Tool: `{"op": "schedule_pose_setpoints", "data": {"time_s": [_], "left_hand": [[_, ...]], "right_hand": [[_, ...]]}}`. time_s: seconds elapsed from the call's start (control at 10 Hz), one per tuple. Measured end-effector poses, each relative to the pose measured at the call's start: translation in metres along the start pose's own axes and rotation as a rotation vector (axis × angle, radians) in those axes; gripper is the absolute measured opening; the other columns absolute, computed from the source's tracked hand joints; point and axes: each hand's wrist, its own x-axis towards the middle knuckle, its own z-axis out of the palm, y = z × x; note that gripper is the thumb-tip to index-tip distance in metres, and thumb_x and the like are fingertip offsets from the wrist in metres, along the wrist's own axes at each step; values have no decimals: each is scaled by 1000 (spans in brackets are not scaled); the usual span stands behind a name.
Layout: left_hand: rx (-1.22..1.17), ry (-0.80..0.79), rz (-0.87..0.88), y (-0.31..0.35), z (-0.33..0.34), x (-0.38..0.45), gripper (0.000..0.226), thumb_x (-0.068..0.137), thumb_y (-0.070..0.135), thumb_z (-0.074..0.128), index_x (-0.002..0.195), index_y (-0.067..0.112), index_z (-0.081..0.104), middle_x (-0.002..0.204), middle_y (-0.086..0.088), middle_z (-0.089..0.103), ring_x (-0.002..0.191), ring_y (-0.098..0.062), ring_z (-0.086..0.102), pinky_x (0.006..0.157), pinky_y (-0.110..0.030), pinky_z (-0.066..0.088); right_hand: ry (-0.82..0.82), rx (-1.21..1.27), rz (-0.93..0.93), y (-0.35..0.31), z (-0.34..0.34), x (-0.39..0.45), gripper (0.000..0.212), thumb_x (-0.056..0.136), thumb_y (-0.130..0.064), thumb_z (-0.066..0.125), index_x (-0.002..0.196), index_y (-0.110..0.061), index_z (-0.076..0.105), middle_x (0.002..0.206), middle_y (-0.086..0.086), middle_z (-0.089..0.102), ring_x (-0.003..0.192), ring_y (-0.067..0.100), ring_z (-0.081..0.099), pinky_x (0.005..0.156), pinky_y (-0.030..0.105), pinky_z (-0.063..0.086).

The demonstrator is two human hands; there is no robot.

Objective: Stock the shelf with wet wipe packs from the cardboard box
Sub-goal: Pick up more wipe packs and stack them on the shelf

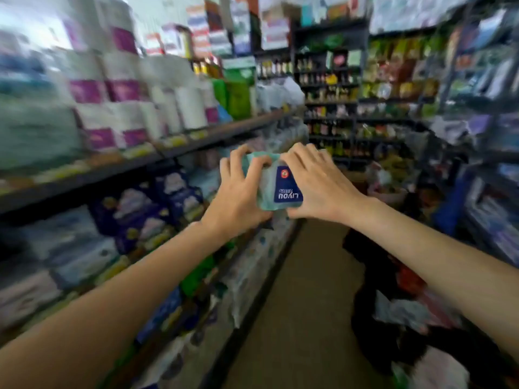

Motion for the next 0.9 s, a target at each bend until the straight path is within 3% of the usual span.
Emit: {"op": "schedule_pose_setpoints", "data": {"time_s": [0.1,0.2,0.3,0.4,0.5,0.6,0.7,0.8,0.9], "left_hand": [[242,192,92,-58,-86,17,55,73,48,60,112,15,39,127,-18,32,101,-43,45,86,-46,43],[427,362,66,-110,-160,26,50,76,41,65,110,18,37,127,-8,25,106,-40,40,88,-45,41],[680,437,144,-154,-221,14,32,86,32,58,108,17,39,125,-8,27,101,-38,41,86,-44,43],[1001,353,353,-193,-268,-14,25,87,11,53,108,19,42,123,-12,33,97,-32,38,80,-44,47],[1095,107,404,-220,-304,-42,40,79,11,60,113,23,42,124,-11,34,99,-31,39,80,-43,49],[950,-110,134,-237,-345,-65,50,79,36,58,121,19,37,126,-10,33,108,-28,42,84,-37,49],[923,19,-168,-258,-387,-87,49,79,37,50,121,19,33,123,-17,41,110,-30,48,92,-37,45],[908,166,-435,-285,-423,-102,60,73,40,49,126,22,28,124,-21,39,109,-32,47,94,-38,42],[989,-37,-583,-310,-444,-130,86,68,45,59,139,29,12,142,-19,23,128,-38,34,104,-49,37]], "right_hand": [[270,194,183,-53,-4,81,90,56,-45,78,128,-17,32,128,15,44,116,30,36,94,45,36],[191,1307,622,-121,-20,145,84,72,-38,74,139,-14,29,140,12,34,133,31,32,110,47,31],[-274,2568,484,-182,-33,199,67,73,-39,64,127,-3,47,131,14,51,125,34,49,103,46,41],[-484,2771,326,-235,-41,256,77,69,-52,64,132,-9,50,127,13,59,116,27,56,99,41,46],[-686,2764,302,-283,-33,301,63,76,-51,63,129,-17,55,107,7,67,94,23,63,75,33,55],[-561,2646,271,-319,-14,342,47,78,-37,67,120,-16,57,113,9,66,97,24,63,84,39,54],[-123,2162,98,-347,0,388,67,68,-25,80,124,-11,49,122,8,60,104,20,60,89,37,51],[308,1293,-401,-384,6,423,98,62,-41,82,140,-12,29,133,11,43,118,27,43,100,43,39],[530,719,-738,-426,7,433,100,68,-54,70,146,-13,22,137,14,39,118,35,40,100,46,32]]}}
